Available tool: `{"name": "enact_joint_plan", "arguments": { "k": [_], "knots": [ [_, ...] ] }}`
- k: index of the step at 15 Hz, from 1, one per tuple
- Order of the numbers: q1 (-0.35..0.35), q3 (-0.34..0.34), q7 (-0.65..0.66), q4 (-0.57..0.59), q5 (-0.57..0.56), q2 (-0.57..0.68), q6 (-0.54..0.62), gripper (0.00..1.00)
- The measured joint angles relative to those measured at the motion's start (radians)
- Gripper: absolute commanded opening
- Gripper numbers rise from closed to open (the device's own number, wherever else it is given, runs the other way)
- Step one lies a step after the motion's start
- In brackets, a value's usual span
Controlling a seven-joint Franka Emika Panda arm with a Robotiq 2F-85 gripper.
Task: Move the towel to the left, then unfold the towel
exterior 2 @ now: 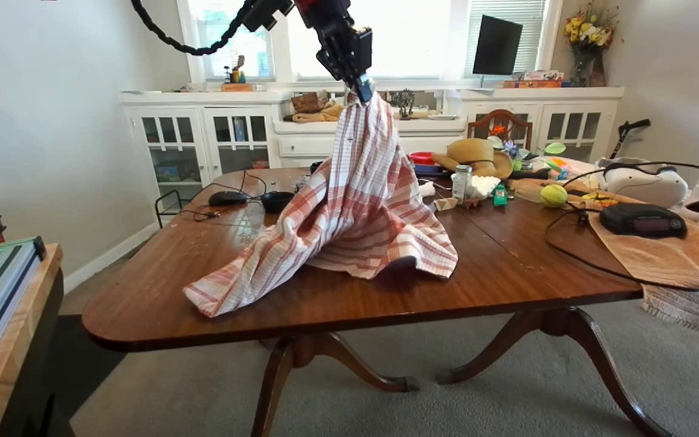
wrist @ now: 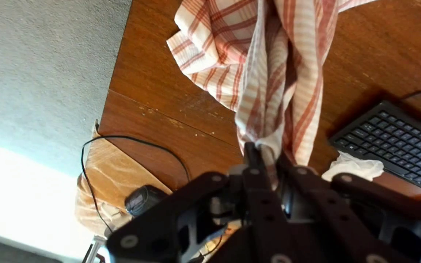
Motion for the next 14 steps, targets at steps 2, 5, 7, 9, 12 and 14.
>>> {"name": "enact_joint_plan", "arguments": {
  "k": [2, 5, 7, 9, 12, 14],
  "knots": [
    [0.000, 0.014, 0.002, -0.020, -0.001, -0.044, 0.010, 0.03],
    [-0.001, 0.028, 0.003, -0.036, -0.005, -0.096, 0.013, 0.03],
    [-0.003, 0.035, 0.003, -0.040, -0.005, -0.124, 0.013, 0.03],
    [-0.004, 0.041, 0.003, -0.042, -0.006, -0.142, 0.013, 0.03],
    [-0.011, 0.046, 0.003, -0.051, -0.009, -0.140, 0.013, 0.03],
    [-0.016, 0.045, -0.005, -0.058, -0.009, -0.130, 0.013, 0.03]
  ]
}}
